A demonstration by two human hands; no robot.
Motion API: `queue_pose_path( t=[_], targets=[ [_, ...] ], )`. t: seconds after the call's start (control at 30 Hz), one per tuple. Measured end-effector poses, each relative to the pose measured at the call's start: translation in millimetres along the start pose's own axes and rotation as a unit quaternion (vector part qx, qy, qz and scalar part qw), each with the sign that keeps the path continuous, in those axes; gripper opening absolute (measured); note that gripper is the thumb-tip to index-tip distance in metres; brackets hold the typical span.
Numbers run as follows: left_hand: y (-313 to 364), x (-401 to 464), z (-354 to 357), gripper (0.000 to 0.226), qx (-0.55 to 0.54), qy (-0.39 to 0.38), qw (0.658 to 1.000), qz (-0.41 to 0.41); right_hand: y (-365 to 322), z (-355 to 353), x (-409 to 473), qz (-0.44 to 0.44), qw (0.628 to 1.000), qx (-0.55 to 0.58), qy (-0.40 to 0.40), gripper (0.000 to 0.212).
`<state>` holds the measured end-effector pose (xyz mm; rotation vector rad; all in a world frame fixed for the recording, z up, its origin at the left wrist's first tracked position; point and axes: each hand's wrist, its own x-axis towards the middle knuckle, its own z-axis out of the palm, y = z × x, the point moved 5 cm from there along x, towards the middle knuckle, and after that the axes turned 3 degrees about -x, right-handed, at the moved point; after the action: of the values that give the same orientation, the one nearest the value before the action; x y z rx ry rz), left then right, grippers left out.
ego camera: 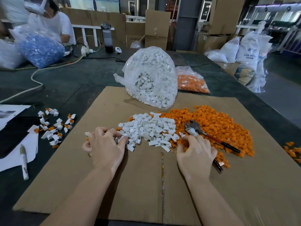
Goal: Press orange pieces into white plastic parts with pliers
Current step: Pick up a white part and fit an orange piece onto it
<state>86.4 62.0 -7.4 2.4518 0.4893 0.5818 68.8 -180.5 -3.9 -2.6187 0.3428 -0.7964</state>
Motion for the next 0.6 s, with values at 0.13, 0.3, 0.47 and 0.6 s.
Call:
queue_pose_path(
  t=[0.13,0.3,0.47,0.6],
  targets=[
    [2,-2,1,0.020,0.048,-0.008,0.999,0.011,-1,2,0,-0.017,1.000,-0.019,-0.018,0.011],
    [5,-2,0,0.014,0.013,-0.021,0.999,0.039,-6,-2,-1,-0.047,0.999,0.001,0.009,0.012],
    [8,-3,-2,0.016,-0.064,-0.015,0.995,0.073,-12,-8,-2,-0.071,0.995,0.059,0.025,0.015],
    [15,-6,-2,0.005,-0.188,-0.024,0.978,0.091,-16,-12,-4,-0.101,0.990,0.099,0.029,0.015]
  ],
)
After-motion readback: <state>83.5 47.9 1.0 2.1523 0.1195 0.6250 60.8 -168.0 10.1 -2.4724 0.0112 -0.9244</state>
